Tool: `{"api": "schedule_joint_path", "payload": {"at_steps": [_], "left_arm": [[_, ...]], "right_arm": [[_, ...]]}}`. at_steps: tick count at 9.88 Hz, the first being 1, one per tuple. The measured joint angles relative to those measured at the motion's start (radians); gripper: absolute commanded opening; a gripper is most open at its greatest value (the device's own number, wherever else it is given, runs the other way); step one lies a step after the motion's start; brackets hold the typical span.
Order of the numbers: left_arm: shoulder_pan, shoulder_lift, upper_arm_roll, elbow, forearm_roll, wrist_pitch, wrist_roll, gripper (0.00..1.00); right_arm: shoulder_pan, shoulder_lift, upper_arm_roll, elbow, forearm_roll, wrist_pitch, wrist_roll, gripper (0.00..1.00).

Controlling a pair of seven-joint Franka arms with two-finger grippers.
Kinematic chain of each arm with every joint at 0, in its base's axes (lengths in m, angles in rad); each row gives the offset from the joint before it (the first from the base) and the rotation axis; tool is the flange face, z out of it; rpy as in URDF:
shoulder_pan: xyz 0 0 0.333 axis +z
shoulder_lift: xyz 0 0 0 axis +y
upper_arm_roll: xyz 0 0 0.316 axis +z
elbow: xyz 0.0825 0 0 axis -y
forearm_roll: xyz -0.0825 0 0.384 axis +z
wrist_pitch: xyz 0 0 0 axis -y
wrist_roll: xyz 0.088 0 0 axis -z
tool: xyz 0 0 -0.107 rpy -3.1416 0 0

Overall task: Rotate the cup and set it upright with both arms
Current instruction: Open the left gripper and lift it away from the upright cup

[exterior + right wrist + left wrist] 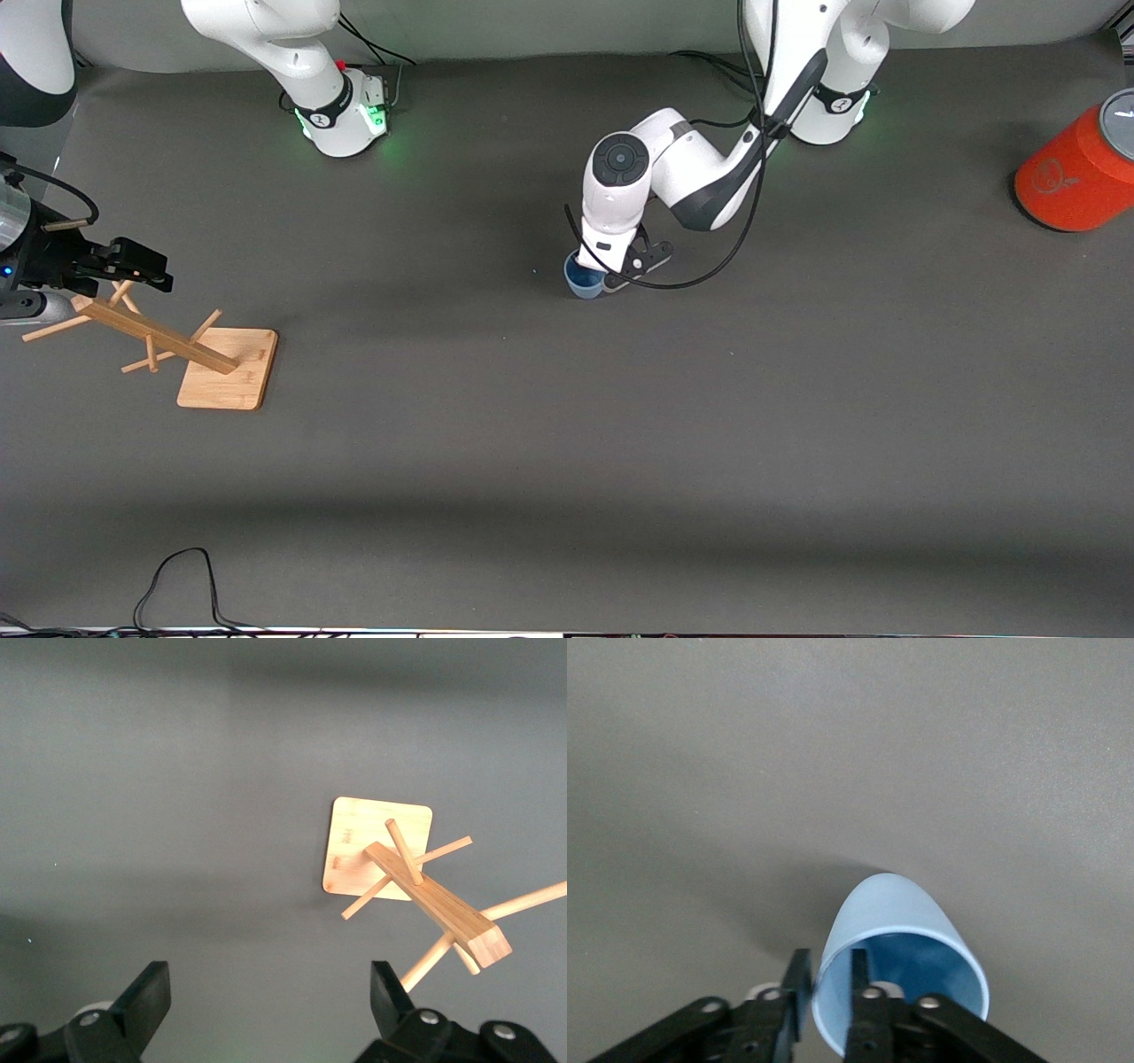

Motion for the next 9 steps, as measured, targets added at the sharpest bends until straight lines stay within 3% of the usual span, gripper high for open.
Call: {"api": "schedule_joint_path", "payload": {"at_steps": [2,5,7,9], "left_arm": [[-0.006,-0.002,0.0,0.002,0.027,-0.024,-0.005,1.0],[0.003,-0.036,0.01,0.079,0.049,-0.22,0.023,1.0],[0.095,-0.079,0.019,0.119,0.061,-0.307,0.199,1.0],[0.256,-0.149,0.025,0.136,0.061,-0.41,0.447,1.0]], "right_arm": [[0.0,0.0,0.0,0.0,0.0,0.0,0.0,1.0],[0.0,0.001,0.0,0.0,0.0,0.0,0.0,1.0],[0.001,0.001,0.0,0.0,0.0,0.001,0.0,1.0],[0.001,0.001,0.0,0.001,0.0,0.002,0.0,1.0]]}}
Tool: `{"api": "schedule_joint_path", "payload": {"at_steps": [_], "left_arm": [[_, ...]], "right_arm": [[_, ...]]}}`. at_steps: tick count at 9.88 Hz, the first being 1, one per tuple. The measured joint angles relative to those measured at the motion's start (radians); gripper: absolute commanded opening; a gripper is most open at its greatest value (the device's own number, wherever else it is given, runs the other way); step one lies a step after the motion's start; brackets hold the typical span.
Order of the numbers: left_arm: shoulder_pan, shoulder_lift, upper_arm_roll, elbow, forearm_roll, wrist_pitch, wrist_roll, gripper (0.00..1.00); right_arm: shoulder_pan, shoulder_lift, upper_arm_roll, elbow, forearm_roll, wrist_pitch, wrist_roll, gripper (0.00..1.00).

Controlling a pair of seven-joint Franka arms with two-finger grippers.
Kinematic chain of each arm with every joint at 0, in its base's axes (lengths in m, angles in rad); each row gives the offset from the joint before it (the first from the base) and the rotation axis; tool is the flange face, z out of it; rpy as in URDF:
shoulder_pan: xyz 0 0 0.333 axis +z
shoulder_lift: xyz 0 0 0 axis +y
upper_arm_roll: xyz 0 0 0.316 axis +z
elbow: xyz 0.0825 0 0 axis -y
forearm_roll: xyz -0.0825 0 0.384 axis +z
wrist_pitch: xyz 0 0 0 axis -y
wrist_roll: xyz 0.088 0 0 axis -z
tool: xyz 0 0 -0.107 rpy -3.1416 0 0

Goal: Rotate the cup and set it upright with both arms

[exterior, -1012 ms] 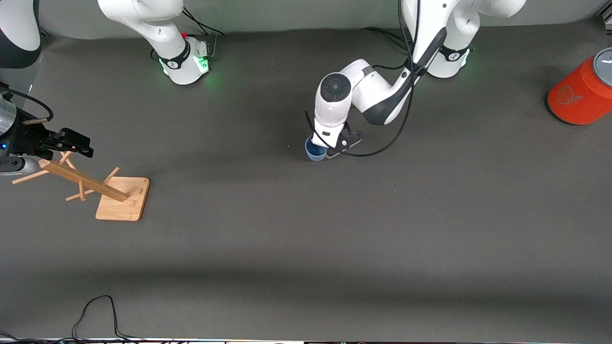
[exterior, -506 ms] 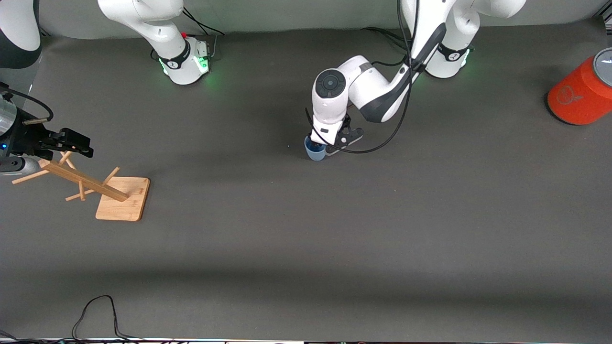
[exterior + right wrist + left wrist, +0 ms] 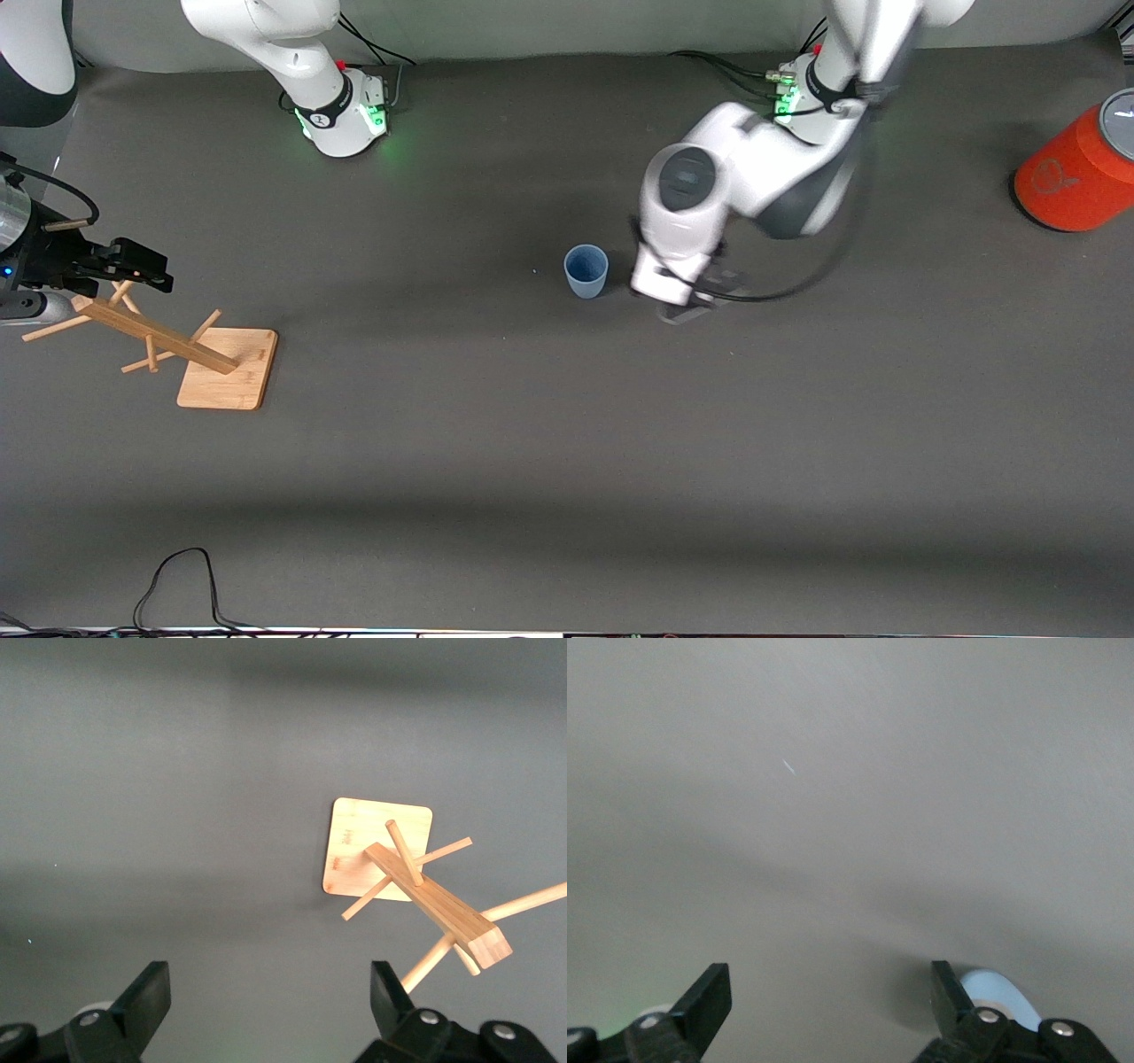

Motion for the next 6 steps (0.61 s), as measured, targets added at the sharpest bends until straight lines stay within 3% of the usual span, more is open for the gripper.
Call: {"api": "schedule_joint_path", "payload": {"at_steps": [3,6], "left_arm": [[0.265,-0.092,0.005,0.085,-0.004,-0.257,0.519,1.0],[0.441,-0.175,0.007,0.122,-0.027,-0.28,0.76,1.0]], "right_arm": [[0.0,0.0,0.0,0.0,0.0,0.001,0.0,1.0],[0.0,0.0,-0.001,0.001,0.005,0.001,0.0,1.0]]}}
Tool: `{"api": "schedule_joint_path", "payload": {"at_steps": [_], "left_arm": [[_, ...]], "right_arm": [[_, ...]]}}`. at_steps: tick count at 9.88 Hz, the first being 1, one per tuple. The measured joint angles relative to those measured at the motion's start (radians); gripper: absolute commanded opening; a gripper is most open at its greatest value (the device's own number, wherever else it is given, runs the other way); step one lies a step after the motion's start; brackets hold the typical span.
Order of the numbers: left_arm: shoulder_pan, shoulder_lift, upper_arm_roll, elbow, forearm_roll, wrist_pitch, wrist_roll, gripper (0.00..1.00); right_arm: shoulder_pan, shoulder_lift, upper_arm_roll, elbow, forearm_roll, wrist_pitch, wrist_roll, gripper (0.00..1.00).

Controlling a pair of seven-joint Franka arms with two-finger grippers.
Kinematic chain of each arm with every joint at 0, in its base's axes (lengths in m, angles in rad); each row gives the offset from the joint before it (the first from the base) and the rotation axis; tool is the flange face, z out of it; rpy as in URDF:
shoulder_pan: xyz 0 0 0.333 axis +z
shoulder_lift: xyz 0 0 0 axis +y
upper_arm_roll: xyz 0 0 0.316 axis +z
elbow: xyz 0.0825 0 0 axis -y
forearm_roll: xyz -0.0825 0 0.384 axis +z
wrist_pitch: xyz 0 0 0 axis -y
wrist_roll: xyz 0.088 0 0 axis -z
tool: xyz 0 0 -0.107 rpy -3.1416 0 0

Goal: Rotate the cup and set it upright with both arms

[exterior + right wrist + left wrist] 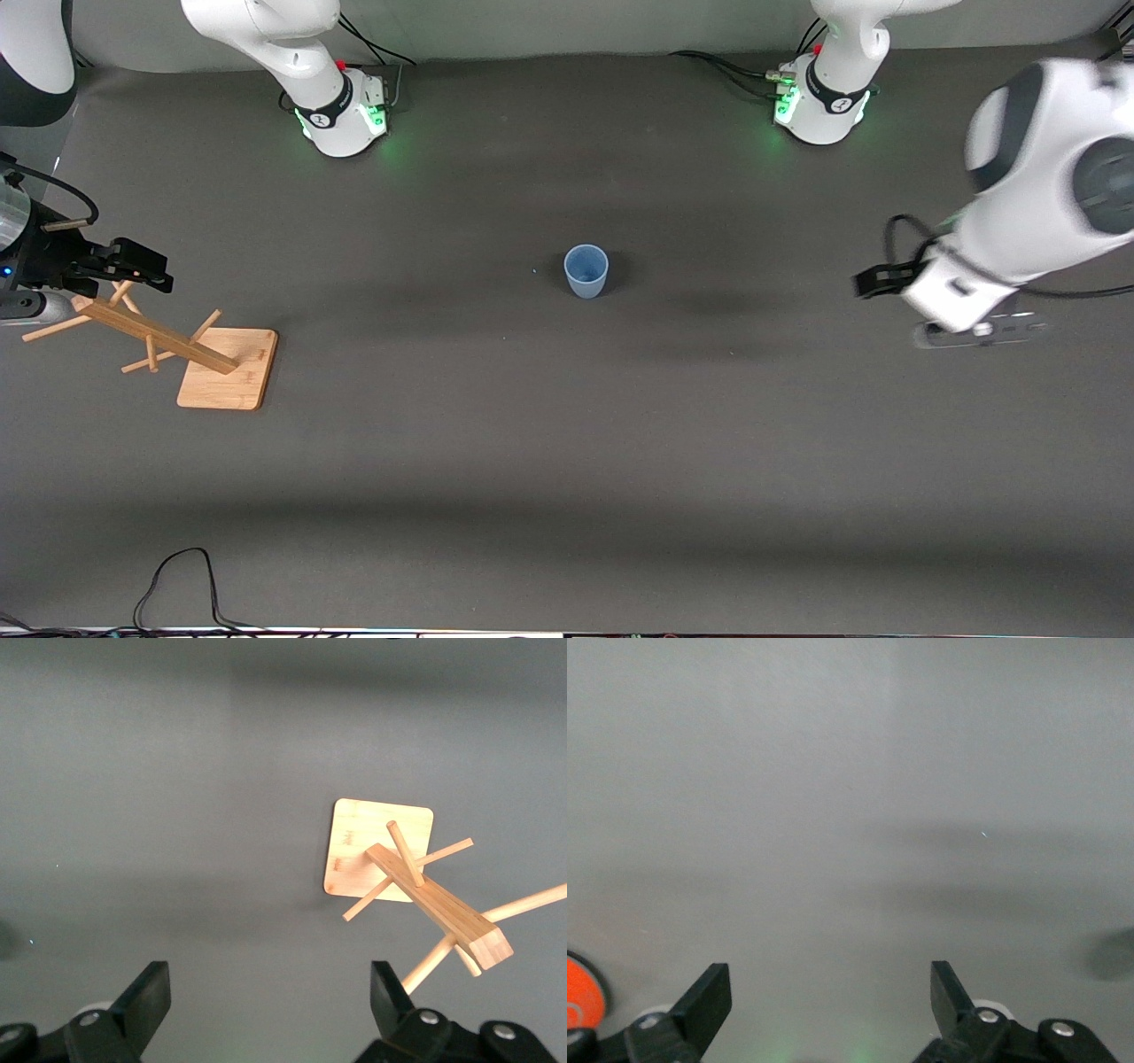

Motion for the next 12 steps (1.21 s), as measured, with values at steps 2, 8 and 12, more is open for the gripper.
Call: {"api": "schedule_joint_path", "payload": {"at_steps": [2,8,12], "left_arm": [[0.045,-0.059,0.009,0.001,-0.017,-0.001,0.066,1.0],[-0.101,-0.105,0.227,-0.008,-0.023,-0.003,0.204,1.0],[-0.297,-0.133,0.437,0.007,-0.023,-0.024,0.206,1.0]], "right_arm": [[0.0,0.0,-0.001,0.0,0.007,0.0,0.0,1.0],[0.0,0.0,-0.002,0.0,0.01,0.0,0.007,1.0],[0.0,0.0,-0.002,0.001,0.01,0.001,0.007,1.0]]}}
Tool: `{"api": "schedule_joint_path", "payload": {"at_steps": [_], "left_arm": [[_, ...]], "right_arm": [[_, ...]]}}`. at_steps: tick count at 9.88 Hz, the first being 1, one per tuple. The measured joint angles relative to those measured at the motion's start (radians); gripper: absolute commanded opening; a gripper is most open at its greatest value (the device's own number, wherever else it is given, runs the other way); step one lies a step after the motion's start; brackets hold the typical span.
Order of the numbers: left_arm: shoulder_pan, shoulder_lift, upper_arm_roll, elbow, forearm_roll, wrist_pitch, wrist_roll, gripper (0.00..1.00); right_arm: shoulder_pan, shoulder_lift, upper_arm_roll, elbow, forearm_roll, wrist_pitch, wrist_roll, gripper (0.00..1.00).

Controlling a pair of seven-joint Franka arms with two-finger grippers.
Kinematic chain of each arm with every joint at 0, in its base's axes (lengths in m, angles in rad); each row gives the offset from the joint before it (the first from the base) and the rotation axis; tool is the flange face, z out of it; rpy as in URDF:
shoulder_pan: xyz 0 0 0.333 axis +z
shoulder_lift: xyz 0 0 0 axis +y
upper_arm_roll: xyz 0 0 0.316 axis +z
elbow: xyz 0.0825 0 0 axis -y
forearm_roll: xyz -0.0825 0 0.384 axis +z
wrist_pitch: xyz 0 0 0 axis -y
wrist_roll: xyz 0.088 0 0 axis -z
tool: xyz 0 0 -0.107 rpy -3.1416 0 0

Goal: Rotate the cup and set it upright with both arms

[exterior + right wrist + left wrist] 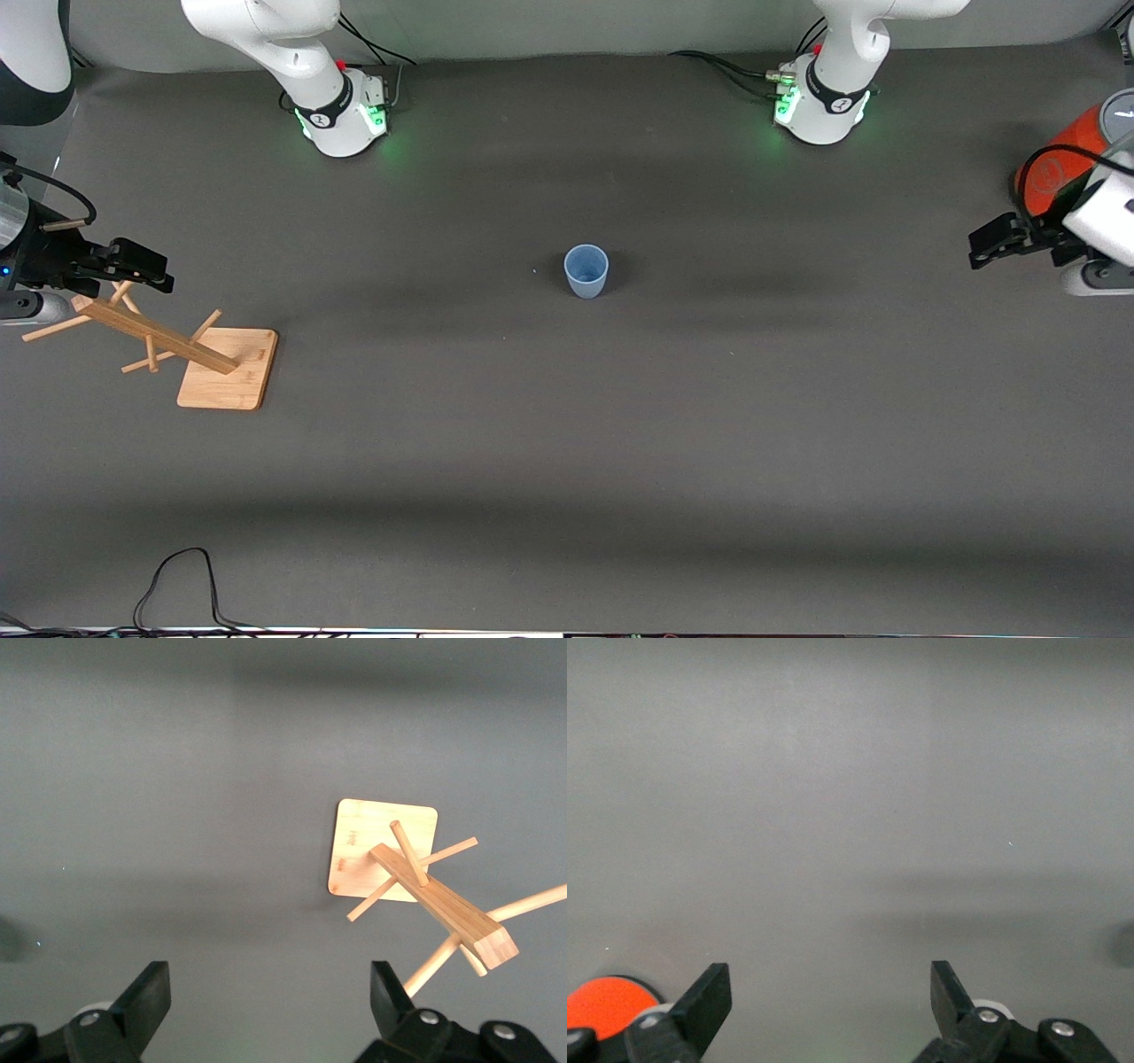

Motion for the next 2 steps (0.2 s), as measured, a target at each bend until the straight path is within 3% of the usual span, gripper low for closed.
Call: {"api": "schedule_joint_path", "payload": {"at_steps": [2], "left_arm": [[-0.004,-0.022,0.0,0.038,-0.005,-0.071,0.0,1.0]], "right_arm": [[0.0,0.0,0.0,0.001,0.0,0.0,0.0,1.0]]}}
